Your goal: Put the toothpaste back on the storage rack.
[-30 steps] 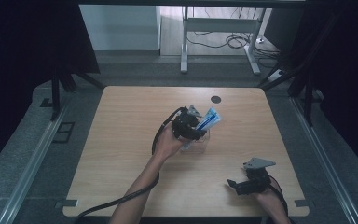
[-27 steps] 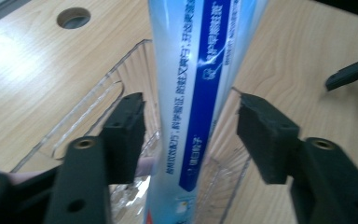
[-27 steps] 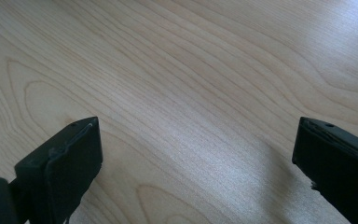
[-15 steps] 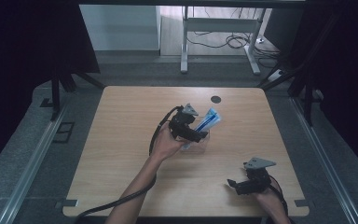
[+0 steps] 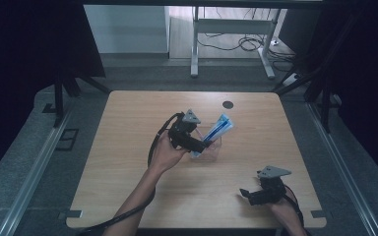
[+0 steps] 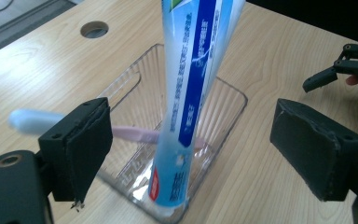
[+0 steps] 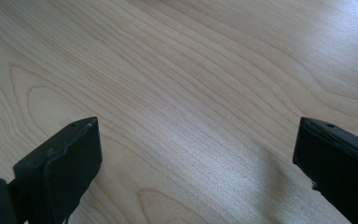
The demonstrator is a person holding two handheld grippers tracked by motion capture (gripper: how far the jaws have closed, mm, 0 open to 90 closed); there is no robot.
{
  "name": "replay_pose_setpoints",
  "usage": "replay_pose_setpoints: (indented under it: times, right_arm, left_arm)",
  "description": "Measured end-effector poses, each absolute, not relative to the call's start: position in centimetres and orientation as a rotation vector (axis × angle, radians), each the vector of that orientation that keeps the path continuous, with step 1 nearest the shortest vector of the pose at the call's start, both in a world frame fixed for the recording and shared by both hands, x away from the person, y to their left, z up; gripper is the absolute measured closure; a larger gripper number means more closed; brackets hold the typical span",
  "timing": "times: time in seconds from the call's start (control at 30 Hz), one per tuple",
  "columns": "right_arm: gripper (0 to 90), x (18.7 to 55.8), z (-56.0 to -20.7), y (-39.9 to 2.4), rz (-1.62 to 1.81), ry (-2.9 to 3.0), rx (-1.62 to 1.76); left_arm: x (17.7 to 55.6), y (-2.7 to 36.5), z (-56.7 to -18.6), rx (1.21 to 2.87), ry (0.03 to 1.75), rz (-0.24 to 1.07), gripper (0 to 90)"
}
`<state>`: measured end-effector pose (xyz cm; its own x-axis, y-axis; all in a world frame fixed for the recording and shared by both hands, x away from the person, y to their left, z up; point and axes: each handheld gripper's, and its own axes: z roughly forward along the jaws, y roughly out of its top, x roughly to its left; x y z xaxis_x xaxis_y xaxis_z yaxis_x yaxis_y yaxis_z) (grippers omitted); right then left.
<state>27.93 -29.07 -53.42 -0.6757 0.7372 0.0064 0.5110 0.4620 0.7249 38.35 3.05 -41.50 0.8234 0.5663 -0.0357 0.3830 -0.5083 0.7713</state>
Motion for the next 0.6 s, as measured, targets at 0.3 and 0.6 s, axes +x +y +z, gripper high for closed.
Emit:
replay_pose_setpoints:
  times: [0.3,0.6]
  right_arm:
    - [0.8,27.9,-53.4,-29.0,1.035,2.406,1.063]
    - [0.6,28.0,-53.5,-28.9,1.033,2.409,1.062]
  left_arm:
    - [37.1,5.1,-41.7,2.158,0.712,0.313,12.9]
    - [36.1,7.4,-42.8,2.136,0.751,0.315,12.9]
